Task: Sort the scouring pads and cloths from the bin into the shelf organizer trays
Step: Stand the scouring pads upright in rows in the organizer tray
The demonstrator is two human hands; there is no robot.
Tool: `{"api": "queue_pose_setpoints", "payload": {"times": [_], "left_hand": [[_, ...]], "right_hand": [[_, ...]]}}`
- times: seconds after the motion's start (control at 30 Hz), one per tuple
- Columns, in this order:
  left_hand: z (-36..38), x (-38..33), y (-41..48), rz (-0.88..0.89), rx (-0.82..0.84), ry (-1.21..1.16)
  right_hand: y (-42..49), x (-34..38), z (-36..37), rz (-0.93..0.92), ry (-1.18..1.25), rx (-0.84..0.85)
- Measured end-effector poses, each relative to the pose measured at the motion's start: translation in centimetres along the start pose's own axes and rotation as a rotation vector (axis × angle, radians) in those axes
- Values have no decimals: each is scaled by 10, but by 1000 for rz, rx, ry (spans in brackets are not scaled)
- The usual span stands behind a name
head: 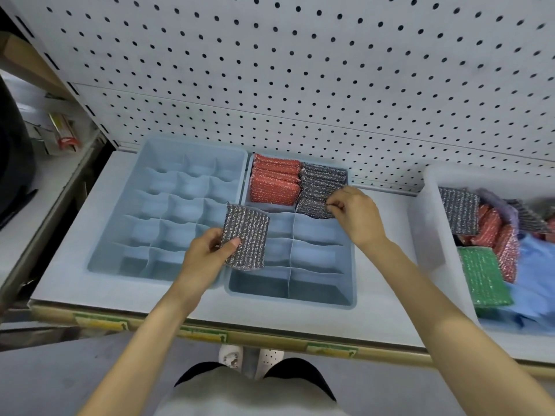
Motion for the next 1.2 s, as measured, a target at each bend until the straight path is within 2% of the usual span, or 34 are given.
{"api": "queue_pose_setpoints", "payload": {"times": [0.07,0.13,0.2,0.27,0.43,0.5,0.53,0.6,0.63,0.7,0.77,0.87,0.97,1.1,1.2], "left_hand": [[2,-4,-4,6,11,-32],[8,-7,-9,16,25,-77],[19,-11,-15,20,63,-135],[32,-16,-20,41,104,-175],[46,-23,-22,98,167,-152],[40,-19,-18,157,121,-20],[33,-17,-15,221,33,123],[18,-16,-10,380,-164,475],[15,-13,-8,445,-206,614],[15,-1,-4,498,-167,755],[20,12,-1,491,-112,845],[23,21,3,454,-103,904],[22,18,2,457,-96,898],[22,17,1,459,-108,917],[24,17,0,454,-122,959]], "right_hand": [[-9,9,-12,82,168,-78],[-30,30,-19,232,472,-120],[-52,62,-5,347,774,14],[-69,86,11,425,977,135],[-78,89,14,535,1168,134],[-74,80,6,481,1090,121],[-70,71,-2,433,987,62],[-60,48,-24,319,642,-101],[-55,39,-34,236,399,-162],[-45,35,-41,24,-58,-168],[-38,39,-26,-128,-279,-78],[-28,42,3,-173,-436,29],[-20,36,8,-114,-448,106],[-21,43,-5,-182,-495,148],[-22,54,-3,-142,-518,219]]}}
Point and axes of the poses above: each hand's wrist, its own y-axis towards the middle knuckle, its own z-axis out of the palm, x = y × z, the point moved 5 cm from there along y, towards the middle knuckle, and after that the axes turned 6 degrees about -z, right-handed, at the moved point
